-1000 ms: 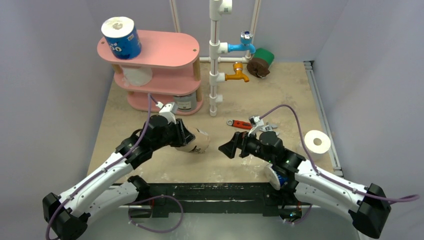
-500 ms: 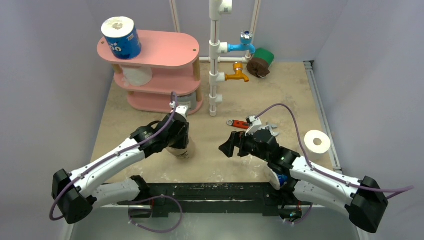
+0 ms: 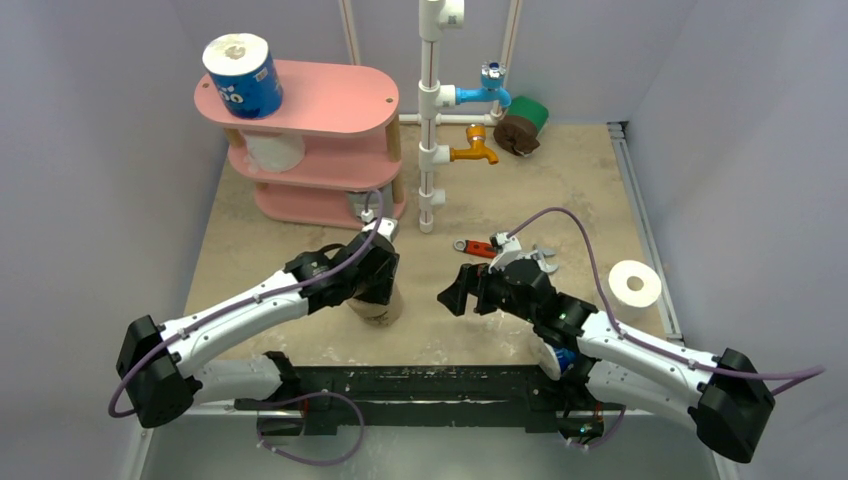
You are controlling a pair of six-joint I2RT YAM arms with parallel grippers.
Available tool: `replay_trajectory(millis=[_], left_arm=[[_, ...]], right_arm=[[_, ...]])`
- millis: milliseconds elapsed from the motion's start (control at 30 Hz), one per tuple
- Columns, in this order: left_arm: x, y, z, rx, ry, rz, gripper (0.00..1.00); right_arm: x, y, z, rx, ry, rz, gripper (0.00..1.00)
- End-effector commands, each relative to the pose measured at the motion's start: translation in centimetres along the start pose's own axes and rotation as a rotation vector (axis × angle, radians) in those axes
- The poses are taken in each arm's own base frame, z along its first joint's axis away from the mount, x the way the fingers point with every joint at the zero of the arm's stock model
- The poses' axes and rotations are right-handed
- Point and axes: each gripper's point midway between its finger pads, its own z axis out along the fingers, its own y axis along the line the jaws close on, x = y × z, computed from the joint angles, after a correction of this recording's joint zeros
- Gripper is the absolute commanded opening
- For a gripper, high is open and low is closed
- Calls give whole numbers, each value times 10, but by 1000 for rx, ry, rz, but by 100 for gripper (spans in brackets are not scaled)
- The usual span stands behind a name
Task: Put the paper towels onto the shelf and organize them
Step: Adjust the paper towel at the center of the board.
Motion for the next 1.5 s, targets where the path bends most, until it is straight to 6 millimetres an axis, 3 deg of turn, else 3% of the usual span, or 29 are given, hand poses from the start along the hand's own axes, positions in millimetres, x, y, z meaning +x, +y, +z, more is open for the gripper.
replay_trajectory(millis=[0,267,600,733,867,1033,1267,1467], left_arm=[[-12,-11,-3,22,-50,1,50],[-18,-16,-19,31,-60,16,59],[-51,-18,-87,138,-209,-37,67],[-56,0,-103,109,-295,-114,67],[-53,35,-100,-18,-378,-224,67],[-47,72,-80,-88,-399,-391,62],[-62,79,-48,-63,-380,-471,52],[-74,71,-25,-56,-359,-465,51]], right_arm=[[-20,12,-1,-22,-62,-19,99],[-22,12,-1,-19,-65,-24,99],[-29,21,1,-38,-62,-38,99],[-37,29,9,-55,-70,-61,99],[-43,43,23,-85,-47,-71,98],[-49,52,42,-87,-31,-66,97],[-51,55,62,-66,2,-62,95],[-50,53,62,-58,10,-67,95]])
